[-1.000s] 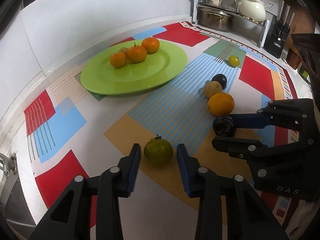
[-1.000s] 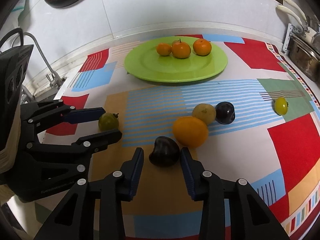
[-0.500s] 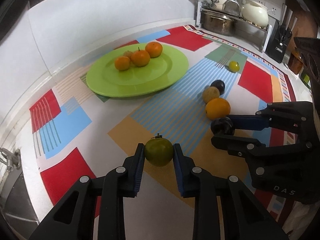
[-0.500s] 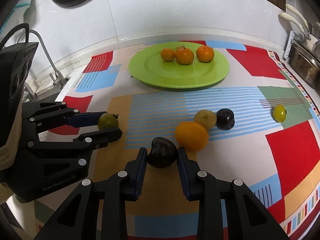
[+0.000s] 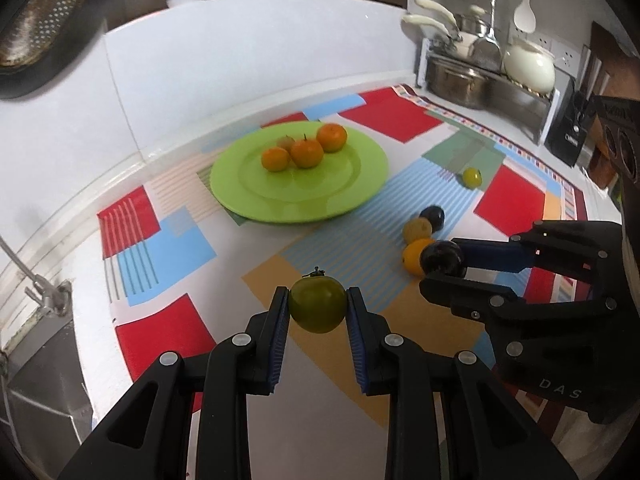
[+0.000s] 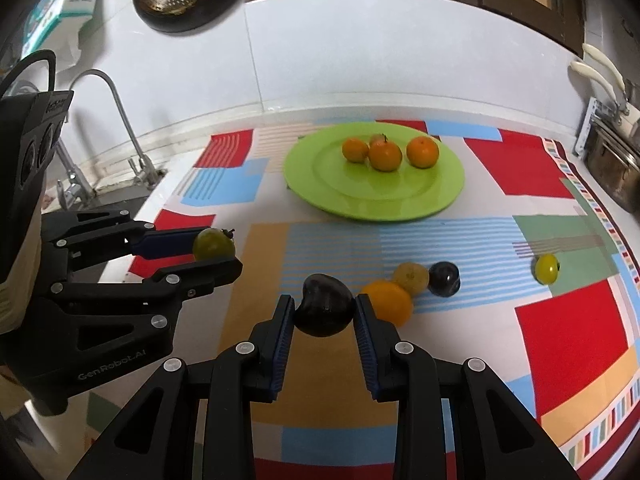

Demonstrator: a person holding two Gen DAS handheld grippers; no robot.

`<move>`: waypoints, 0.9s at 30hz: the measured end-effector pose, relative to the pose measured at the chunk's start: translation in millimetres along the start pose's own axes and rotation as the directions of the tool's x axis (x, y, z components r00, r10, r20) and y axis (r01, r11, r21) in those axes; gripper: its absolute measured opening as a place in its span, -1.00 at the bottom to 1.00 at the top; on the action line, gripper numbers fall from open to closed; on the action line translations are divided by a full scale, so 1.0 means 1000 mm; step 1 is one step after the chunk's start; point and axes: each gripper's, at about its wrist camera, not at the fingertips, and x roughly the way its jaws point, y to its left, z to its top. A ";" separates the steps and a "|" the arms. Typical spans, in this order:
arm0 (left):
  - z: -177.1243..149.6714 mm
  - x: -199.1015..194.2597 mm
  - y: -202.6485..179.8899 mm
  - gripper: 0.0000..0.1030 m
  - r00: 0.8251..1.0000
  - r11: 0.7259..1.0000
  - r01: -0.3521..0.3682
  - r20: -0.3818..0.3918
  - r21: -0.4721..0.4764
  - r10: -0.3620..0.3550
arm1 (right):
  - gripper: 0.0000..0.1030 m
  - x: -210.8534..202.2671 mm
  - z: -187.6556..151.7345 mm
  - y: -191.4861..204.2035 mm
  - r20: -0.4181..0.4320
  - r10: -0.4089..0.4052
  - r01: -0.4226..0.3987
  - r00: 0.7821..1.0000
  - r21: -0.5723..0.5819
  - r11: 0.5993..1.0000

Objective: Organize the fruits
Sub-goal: 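Carry the lime with the left tool while the right tool carries the plum to the plate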

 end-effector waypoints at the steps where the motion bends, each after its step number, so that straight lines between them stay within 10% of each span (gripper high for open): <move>1: 0.001 -0.002 -0.001 -0.45 1.000 1.000 -0.005 0.005 -0.006 0.005 | -0.39 -0.001 0.001 -0.001 0.002 0.006 -0.006 1.000 -0.001 1.000; 27: 0.050 -0.036 -0.027 -0.45 0.970 0.964 -0.172 0.134 -0.204 0.201 | -0.39 -0.034 0.056 -0.040 0.108 0.117 -0.104 0.987 -0.122 0.987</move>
